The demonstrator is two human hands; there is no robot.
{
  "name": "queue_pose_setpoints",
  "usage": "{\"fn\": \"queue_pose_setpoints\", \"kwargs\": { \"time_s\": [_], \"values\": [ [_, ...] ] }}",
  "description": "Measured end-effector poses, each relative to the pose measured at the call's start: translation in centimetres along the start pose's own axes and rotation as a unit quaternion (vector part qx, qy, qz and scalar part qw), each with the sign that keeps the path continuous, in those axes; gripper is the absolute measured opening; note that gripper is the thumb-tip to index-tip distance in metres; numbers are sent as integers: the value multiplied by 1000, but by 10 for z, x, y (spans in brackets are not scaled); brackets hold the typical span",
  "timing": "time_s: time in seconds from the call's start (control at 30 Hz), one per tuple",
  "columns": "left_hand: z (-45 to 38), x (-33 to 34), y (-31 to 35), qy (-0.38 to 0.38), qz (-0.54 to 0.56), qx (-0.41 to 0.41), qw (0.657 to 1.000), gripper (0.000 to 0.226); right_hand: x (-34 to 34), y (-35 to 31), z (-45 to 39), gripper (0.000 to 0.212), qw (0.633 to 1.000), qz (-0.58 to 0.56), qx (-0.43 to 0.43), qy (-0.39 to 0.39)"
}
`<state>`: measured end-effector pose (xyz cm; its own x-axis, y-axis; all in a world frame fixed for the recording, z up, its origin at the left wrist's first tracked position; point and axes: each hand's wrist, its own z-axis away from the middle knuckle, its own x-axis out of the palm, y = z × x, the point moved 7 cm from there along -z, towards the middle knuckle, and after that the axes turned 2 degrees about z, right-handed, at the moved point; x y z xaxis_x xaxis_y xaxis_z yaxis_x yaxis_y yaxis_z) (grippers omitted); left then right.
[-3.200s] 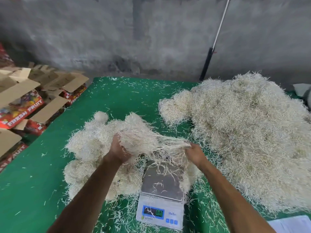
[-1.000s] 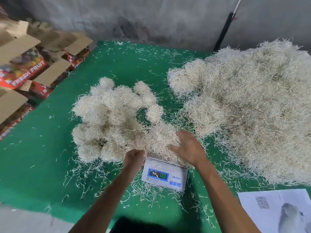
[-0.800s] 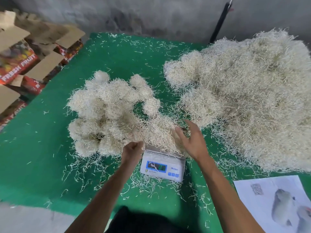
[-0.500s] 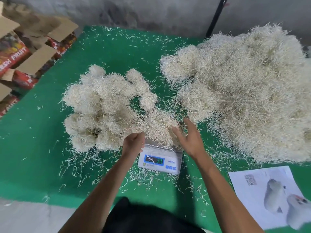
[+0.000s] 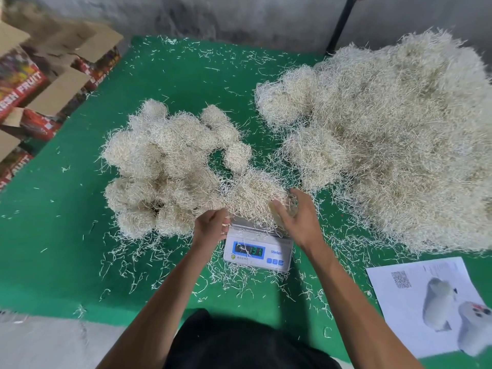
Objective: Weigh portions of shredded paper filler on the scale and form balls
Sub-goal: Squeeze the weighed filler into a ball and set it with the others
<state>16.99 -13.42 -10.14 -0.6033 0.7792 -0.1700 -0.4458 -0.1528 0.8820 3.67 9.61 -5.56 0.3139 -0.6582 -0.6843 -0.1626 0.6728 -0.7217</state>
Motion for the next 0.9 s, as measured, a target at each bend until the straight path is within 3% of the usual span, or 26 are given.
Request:
{"fn": "queue_pose_setpoints", "kwargs": {
  "time_s": [0.23, 0.4, 0.47, 0.6, 0.73, 0.83, 0.9],
  "values": [
    [2, -5, -6, 3, 33, -29, 999, 22, 7, -7, -13, 95, 1000, 27, -1, -10],
    [11, 30, 9, -111, 144, -136, 974, 45, 6, -41, -38, 64, 999, -4, -7, 32],
    [16, 52, 26, -156, 182, -179, 954, 48, 18, -50, -46, 63, 999, -44, 8, -24],
    [10, 75, 45, -137, 166, -220, 951, 77, 47, -49, -50, 42, 980, -140, 59, -125],
    [-6, 74, 69, -80, 105, -180, 975, 113, 37, -58, -53, 35, 959, -253, 45, -120],
    [-18, 71, 89, -52, 24, -91, 994, 114, 14, -69, -64, 46, 960, -277, 17, -47],
    [-17, 74, 103, -67, -33, -37, 997, 116, 5, -76, -72, 59, 968, -247, 14, -45]
  ]
}}
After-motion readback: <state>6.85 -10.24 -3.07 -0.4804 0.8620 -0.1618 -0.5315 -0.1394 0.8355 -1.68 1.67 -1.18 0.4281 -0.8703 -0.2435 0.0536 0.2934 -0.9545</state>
